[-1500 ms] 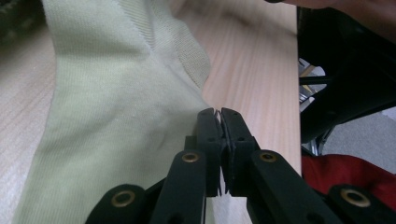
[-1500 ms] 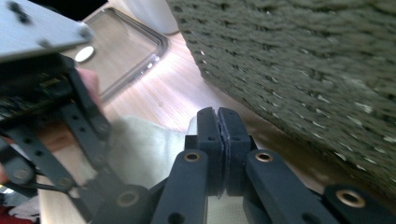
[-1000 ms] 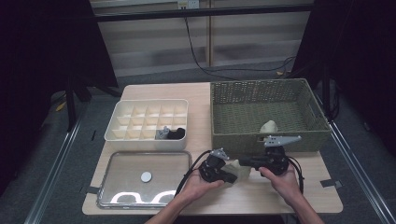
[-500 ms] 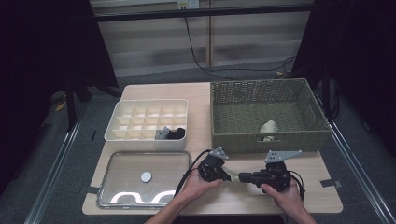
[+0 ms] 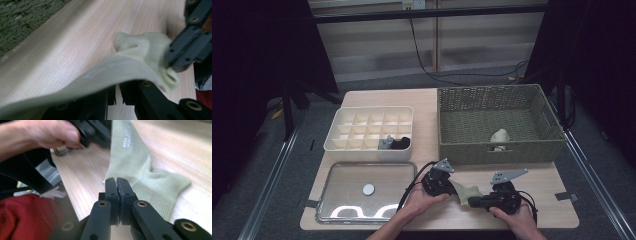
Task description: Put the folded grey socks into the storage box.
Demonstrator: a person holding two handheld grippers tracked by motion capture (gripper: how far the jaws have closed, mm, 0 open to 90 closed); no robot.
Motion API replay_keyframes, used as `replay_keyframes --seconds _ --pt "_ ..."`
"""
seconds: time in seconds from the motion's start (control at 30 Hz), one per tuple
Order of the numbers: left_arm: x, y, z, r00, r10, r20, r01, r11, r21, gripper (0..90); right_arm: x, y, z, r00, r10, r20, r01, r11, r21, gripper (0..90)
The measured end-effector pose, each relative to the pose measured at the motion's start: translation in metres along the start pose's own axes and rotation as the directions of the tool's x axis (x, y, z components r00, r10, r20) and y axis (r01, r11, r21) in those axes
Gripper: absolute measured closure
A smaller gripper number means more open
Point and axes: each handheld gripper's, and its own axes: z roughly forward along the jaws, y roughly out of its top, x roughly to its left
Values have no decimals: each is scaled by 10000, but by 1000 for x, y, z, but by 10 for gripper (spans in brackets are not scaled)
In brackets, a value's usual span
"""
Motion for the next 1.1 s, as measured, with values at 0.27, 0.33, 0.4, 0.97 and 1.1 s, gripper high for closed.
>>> replay_keyframes --seconds 0.27,0.33,0.4,0.97,1.1 --pt "-3 -8 -13 9999 74 118 -76 9999 146 780 -5 -3 3 9996 71 280 -82 9993 377 847" --pt "-4 -10 -19 9998 89 161 -89 10000 23 774 -5 -3 4 9994 60 343 -75 9990 450 833" --pt "-4 -11 -24 9996 85 260 -82 9999 -114 769 -6 -3 4 9994 6 341 -22 9988 481 817" --pt "-7 -39 -75 9999 44 118 -41 9996 -291 764 -6 -2 -2 9993 194 307 -196 9998 68 796" --pt "0 -43 -78 9996 -269 7 269 9991 -340 764 -8 -2 -1 9987 218 452 -227 9995 210 804"
